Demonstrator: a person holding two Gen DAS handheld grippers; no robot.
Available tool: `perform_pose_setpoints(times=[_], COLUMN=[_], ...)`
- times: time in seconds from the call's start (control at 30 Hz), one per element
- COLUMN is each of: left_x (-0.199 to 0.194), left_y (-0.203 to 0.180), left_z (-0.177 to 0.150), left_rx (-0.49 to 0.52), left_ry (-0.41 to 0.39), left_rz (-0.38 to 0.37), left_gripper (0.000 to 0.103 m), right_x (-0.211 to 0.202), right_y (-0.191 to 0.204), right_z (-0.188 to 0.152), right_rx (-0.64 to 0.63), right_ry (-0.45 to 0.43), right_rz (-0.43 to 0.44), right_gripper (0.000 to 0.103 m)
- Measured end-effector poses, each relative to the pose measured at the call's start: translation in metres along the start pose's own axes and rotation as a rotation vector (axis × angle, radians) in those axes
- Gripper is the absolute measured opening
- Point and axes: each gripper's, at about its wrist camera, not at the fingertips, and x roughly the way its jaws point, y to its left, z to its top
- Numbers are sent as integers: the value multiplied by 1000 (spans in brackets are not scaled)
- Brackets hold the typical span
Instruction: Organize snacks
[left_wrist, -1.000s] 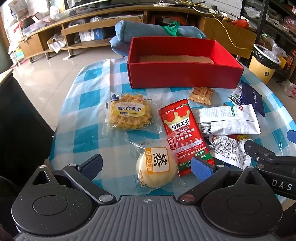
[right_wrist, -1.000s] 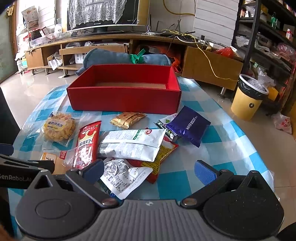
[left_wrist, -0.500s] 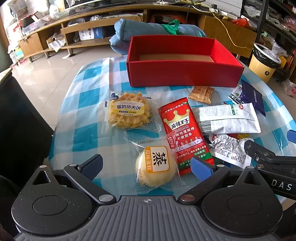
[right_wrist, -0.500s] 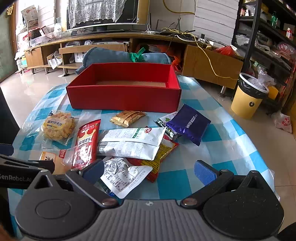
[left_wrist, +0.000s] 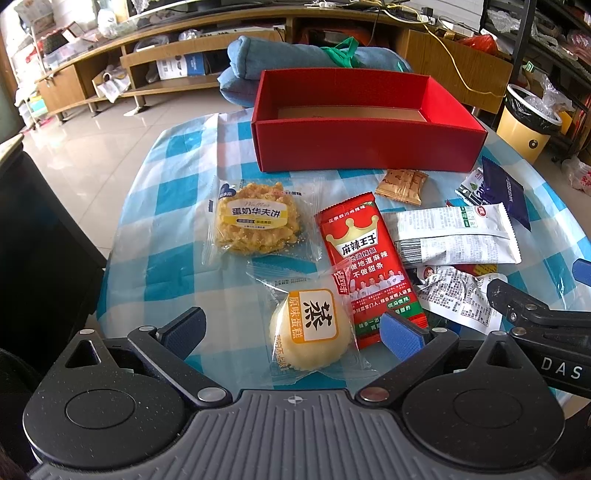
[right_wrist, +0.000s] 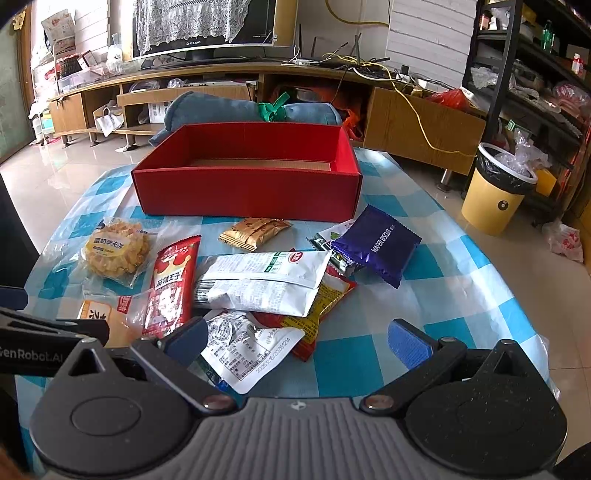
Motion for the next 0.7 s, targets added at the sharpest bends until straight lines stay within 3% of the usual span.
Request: perform_pose_setpoints(times=[0.7], left_x=[2], left_y=[-1], left_z=[0], left_rx=[0], left_ry=[16], left_rz=[0], left_gripper=[101], right_x=[2], right_y=[0], right_z=[0], right_rx=[1], right_ry=[13], right_rz=[3], right_gripper=[100])
